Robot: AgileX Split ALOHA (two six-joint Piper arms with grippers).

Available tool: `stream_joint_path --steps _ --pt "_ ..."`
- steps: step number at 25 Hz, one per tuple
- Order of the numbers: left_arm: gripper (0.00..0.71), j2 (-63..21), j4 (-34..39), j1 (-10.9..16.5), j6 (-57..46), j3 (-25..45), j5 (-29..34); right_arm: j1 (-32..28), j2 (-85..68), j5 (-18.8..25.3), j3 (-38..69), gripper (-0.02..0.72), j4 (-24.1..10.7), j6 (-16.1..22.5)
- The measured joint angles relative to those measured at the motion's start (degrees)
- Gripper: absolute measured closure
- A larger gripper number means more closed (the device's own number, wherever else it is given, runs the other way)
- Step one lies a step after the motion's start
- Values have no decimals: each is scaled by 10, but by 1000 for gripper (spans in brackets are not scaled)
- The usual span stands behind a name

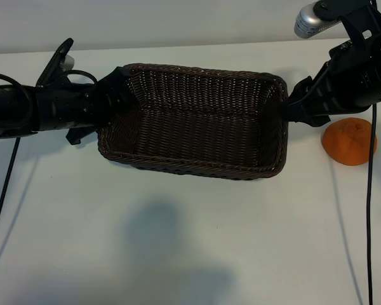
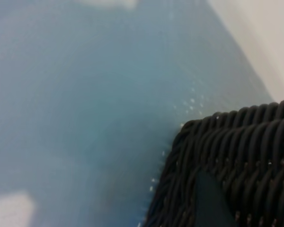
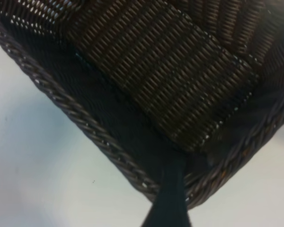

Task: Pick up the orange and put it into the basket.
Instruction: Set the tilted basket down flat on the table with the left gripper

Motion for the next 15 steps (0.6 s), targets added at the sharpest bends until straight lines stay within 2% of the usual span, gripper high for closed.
stream_joint_path --steps 9,10,13,15 --pt "277 0 3 0 -8 0 23 0 0 0 0 107 0 0" --pt "247 0 3 0 -9 0 30 0 0 0 0 107 0 0" --pt "97 0 1 0 -8 0 52 0 0 2 0 107 0 0" --pt "64 0 3 0 -7 0 59 0 0 2 0 107 -2 0"
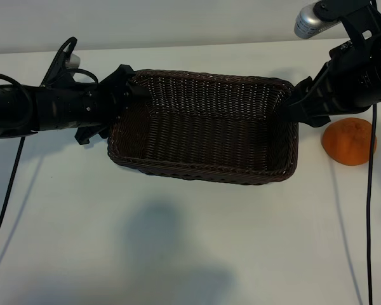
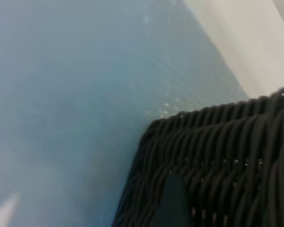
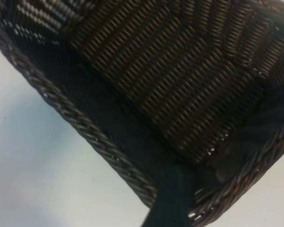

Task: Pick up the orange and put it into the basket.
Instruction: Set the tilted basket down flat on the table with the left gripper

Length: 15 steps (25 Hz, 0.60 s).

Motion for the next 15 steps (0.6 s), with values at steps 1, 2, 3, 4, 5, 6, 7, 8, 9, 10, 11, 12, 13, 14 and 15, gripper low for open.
stream_joint_path --steps 1,2,3,4,5,6,7,8,9,10,11,12,13,14,15 --pt "62 0 1 0 1 0 2 0 0 0 0 107 -1 0" --pt "62 0 2 0 2 0 3 0 0 1 0 107 -2 0" --pt "67 0 3 0 4 0 5 0 0 1 0 107 -2 0" --pt "72 -2 4 0 7 0 6 0 0 1 0 107 -3 0" --pt "77 -4 6 0 11 0 7 0 0 1 0 107 -3 0" --pt "81 -8 10 0 14 0 9 0 0 1 0 107 -3 0" --pt "83 -15 17 0 15 0 9 0 0 1 0 107 -4 0" --pt "84 -24 22 0 17 0 9 0 0 1 0 107 -4 0" --pt "86 -35 27 0 17 0 8 0 0 1 0 107 -4 0" --pt "88 -44 33 0 18 0 8 0 0 1 0 107 -4 0" --pt "90 -54 39 0 18 0 9 0 0 2 0 107 -4 0" --pt "91 -65 45 0 18 0 9 0 0 2 0 107 -5 0" --pt "93 -76 50 0 17 0 9 0 0 2 0 107 -5 0" --pt "93 -85 55 0 16 0 8 0 0 2 0 107 -5 0" --pt "95 -94 61 0 13 0 9 0 0 2 0 107 -5 0"
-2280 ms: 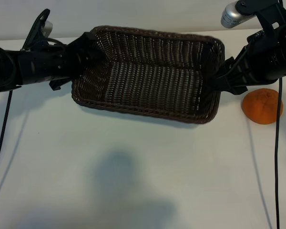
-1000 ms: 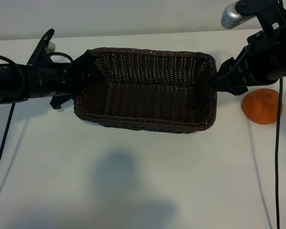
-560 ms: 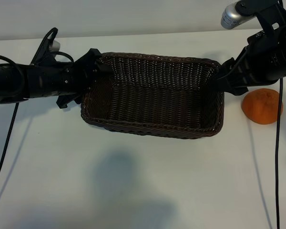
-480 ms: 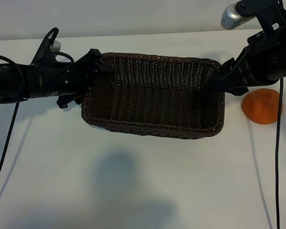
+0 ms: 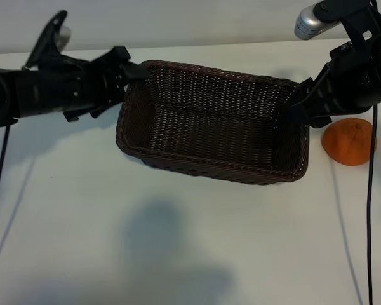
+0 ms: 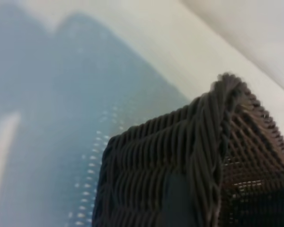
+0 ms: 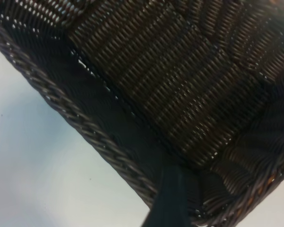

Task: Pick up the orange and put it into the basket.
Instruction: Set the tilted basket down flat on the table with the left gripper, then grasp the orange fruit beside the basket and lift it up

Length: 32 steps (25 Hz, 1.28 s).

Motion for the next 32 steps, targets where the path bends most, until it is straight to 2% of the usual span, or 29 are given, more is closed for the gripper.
stream_joint_path --steps 5,8,12,14,18,22,28,30,32 --pt "96 -37 41 0 -22 0 1 0 0 0 0 107 0 0" --pt "99 -47 93 0 -62 0 1 0 0 0 0 107 0 0" --pt "105 -56 204 1 -145 0 9 0 0 0 0 107 0 0" --pt "108 -66 271 12 -185 0 21 0 0 0 0 107 -1 0" --pt "114 -90 409 67 -264 0 74 0 0 0 0 107 -1 0" --pt "114 -129 511 130 -299 0 135 0 0 0 0 107 -1 0" --pt "115 -203 581 218 -297 -1 200 0 0 0 0 107 -1 0" --pt "115 -208 581 251 -291 -1 214 0 0 0 0 107 -1 0" --pt "115 -208 561 263 -271 -1 216 0 0 0 0 108 -1 0"
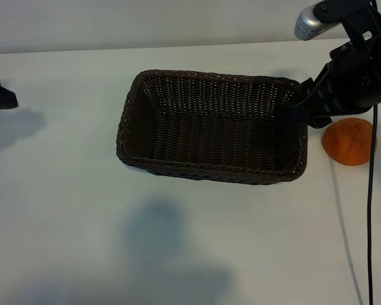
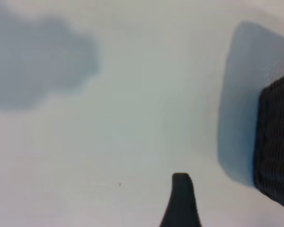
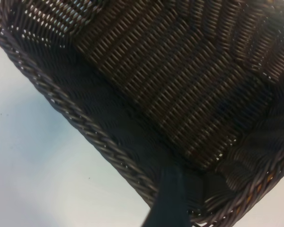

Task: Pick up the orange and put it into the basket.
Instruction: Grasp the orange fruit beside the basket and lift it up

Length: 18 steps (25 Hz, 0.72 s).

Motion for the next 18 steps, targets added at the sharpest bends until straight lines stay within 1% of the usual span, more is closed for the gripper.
stream_joint_path --steps 2,4,10,15,18 --pt "115 -1 -22 1 25 0 4 0 0 0 0 108 0 0" --pt "115 -8 -25 1 32 0 9 0 0 0 0 108 0 0" --pt "116 -47 17 1 42 0 -2 0 0 0 0 108 0 0" --pt "118 -75 25 0 110 0 -31 0 0 0 0 108 0 0" --pt "118 -75 40 -18 164 0 -55 0 0 0 0 108 0 0"
